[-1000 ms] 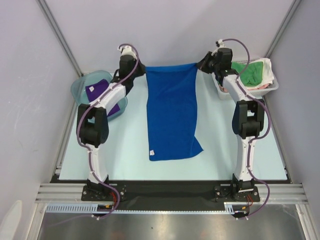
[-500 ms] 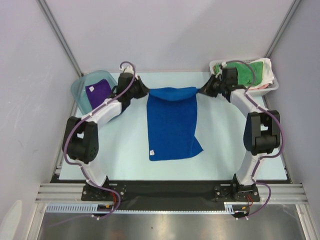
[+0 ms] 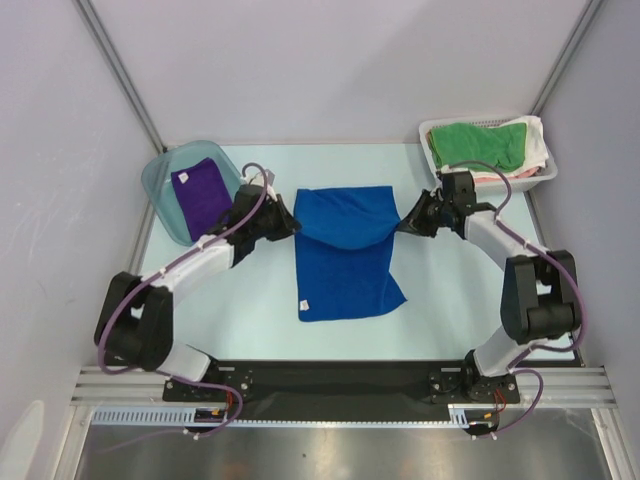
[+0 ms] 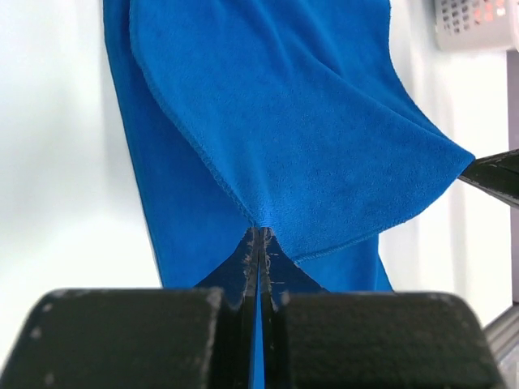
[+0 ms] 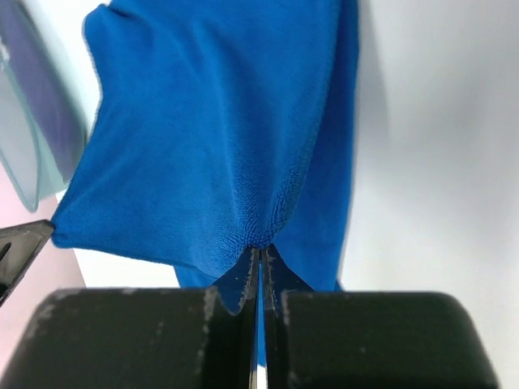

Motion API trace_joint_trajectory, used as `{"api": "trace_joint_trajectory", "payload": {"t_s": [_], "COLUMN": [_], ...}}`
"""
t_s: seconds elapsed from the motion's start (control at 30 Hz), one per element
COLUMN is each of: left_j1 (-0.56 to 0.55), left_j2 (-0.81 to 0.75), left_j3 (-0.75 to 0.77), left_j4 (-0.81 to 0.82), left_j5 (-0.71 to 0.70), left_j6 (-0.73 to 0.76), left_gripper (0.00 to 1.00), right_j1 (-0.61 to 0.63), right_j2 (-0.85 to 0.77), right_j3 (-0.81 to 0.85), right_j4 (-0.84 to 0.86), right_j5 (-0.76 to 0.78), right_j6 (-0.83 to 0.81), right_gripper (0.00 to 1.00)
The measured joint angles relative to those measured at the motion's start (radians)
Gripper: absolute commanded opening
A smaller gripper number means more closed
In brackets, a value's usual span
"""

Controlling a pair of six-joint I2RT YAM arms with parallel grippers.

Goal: Fold and stack the towels
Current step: Fold the towel

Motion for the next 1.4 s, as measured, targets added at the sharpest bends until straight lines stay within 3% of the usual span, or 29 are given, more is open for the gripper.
{"api": "trace_joint_trajectory", "payload": {"t_s": [0.23,0.77,1.4], "left_j1": [-0.012,-0.089,-0.164], "left_j2": [-0.145,-0.354,-0.496], "left_j3": [-0.103,-0.359,-0.438], "left_j4": [-0.026,-0.037,-0.08], "left_j5": [0.0,0.017,0.007], "left_j6": [-0.02,-0.082,-0.138], "left_gripper": [0.0,0.0,0.0], "right_j1": [0.018,0.015,0.017], "right_j2": [-0.13,-0.268,-0.358], "right_j3": [-0.09,-0.224,-0.322], "right_j4": [-0.033,-0.103,-0.12], "right_j5": [0.012,0.03,0.03], "right_j6": [-0.013,-0.042,-0.045], "right_gripper": [0.0,0.0,0.0]}}
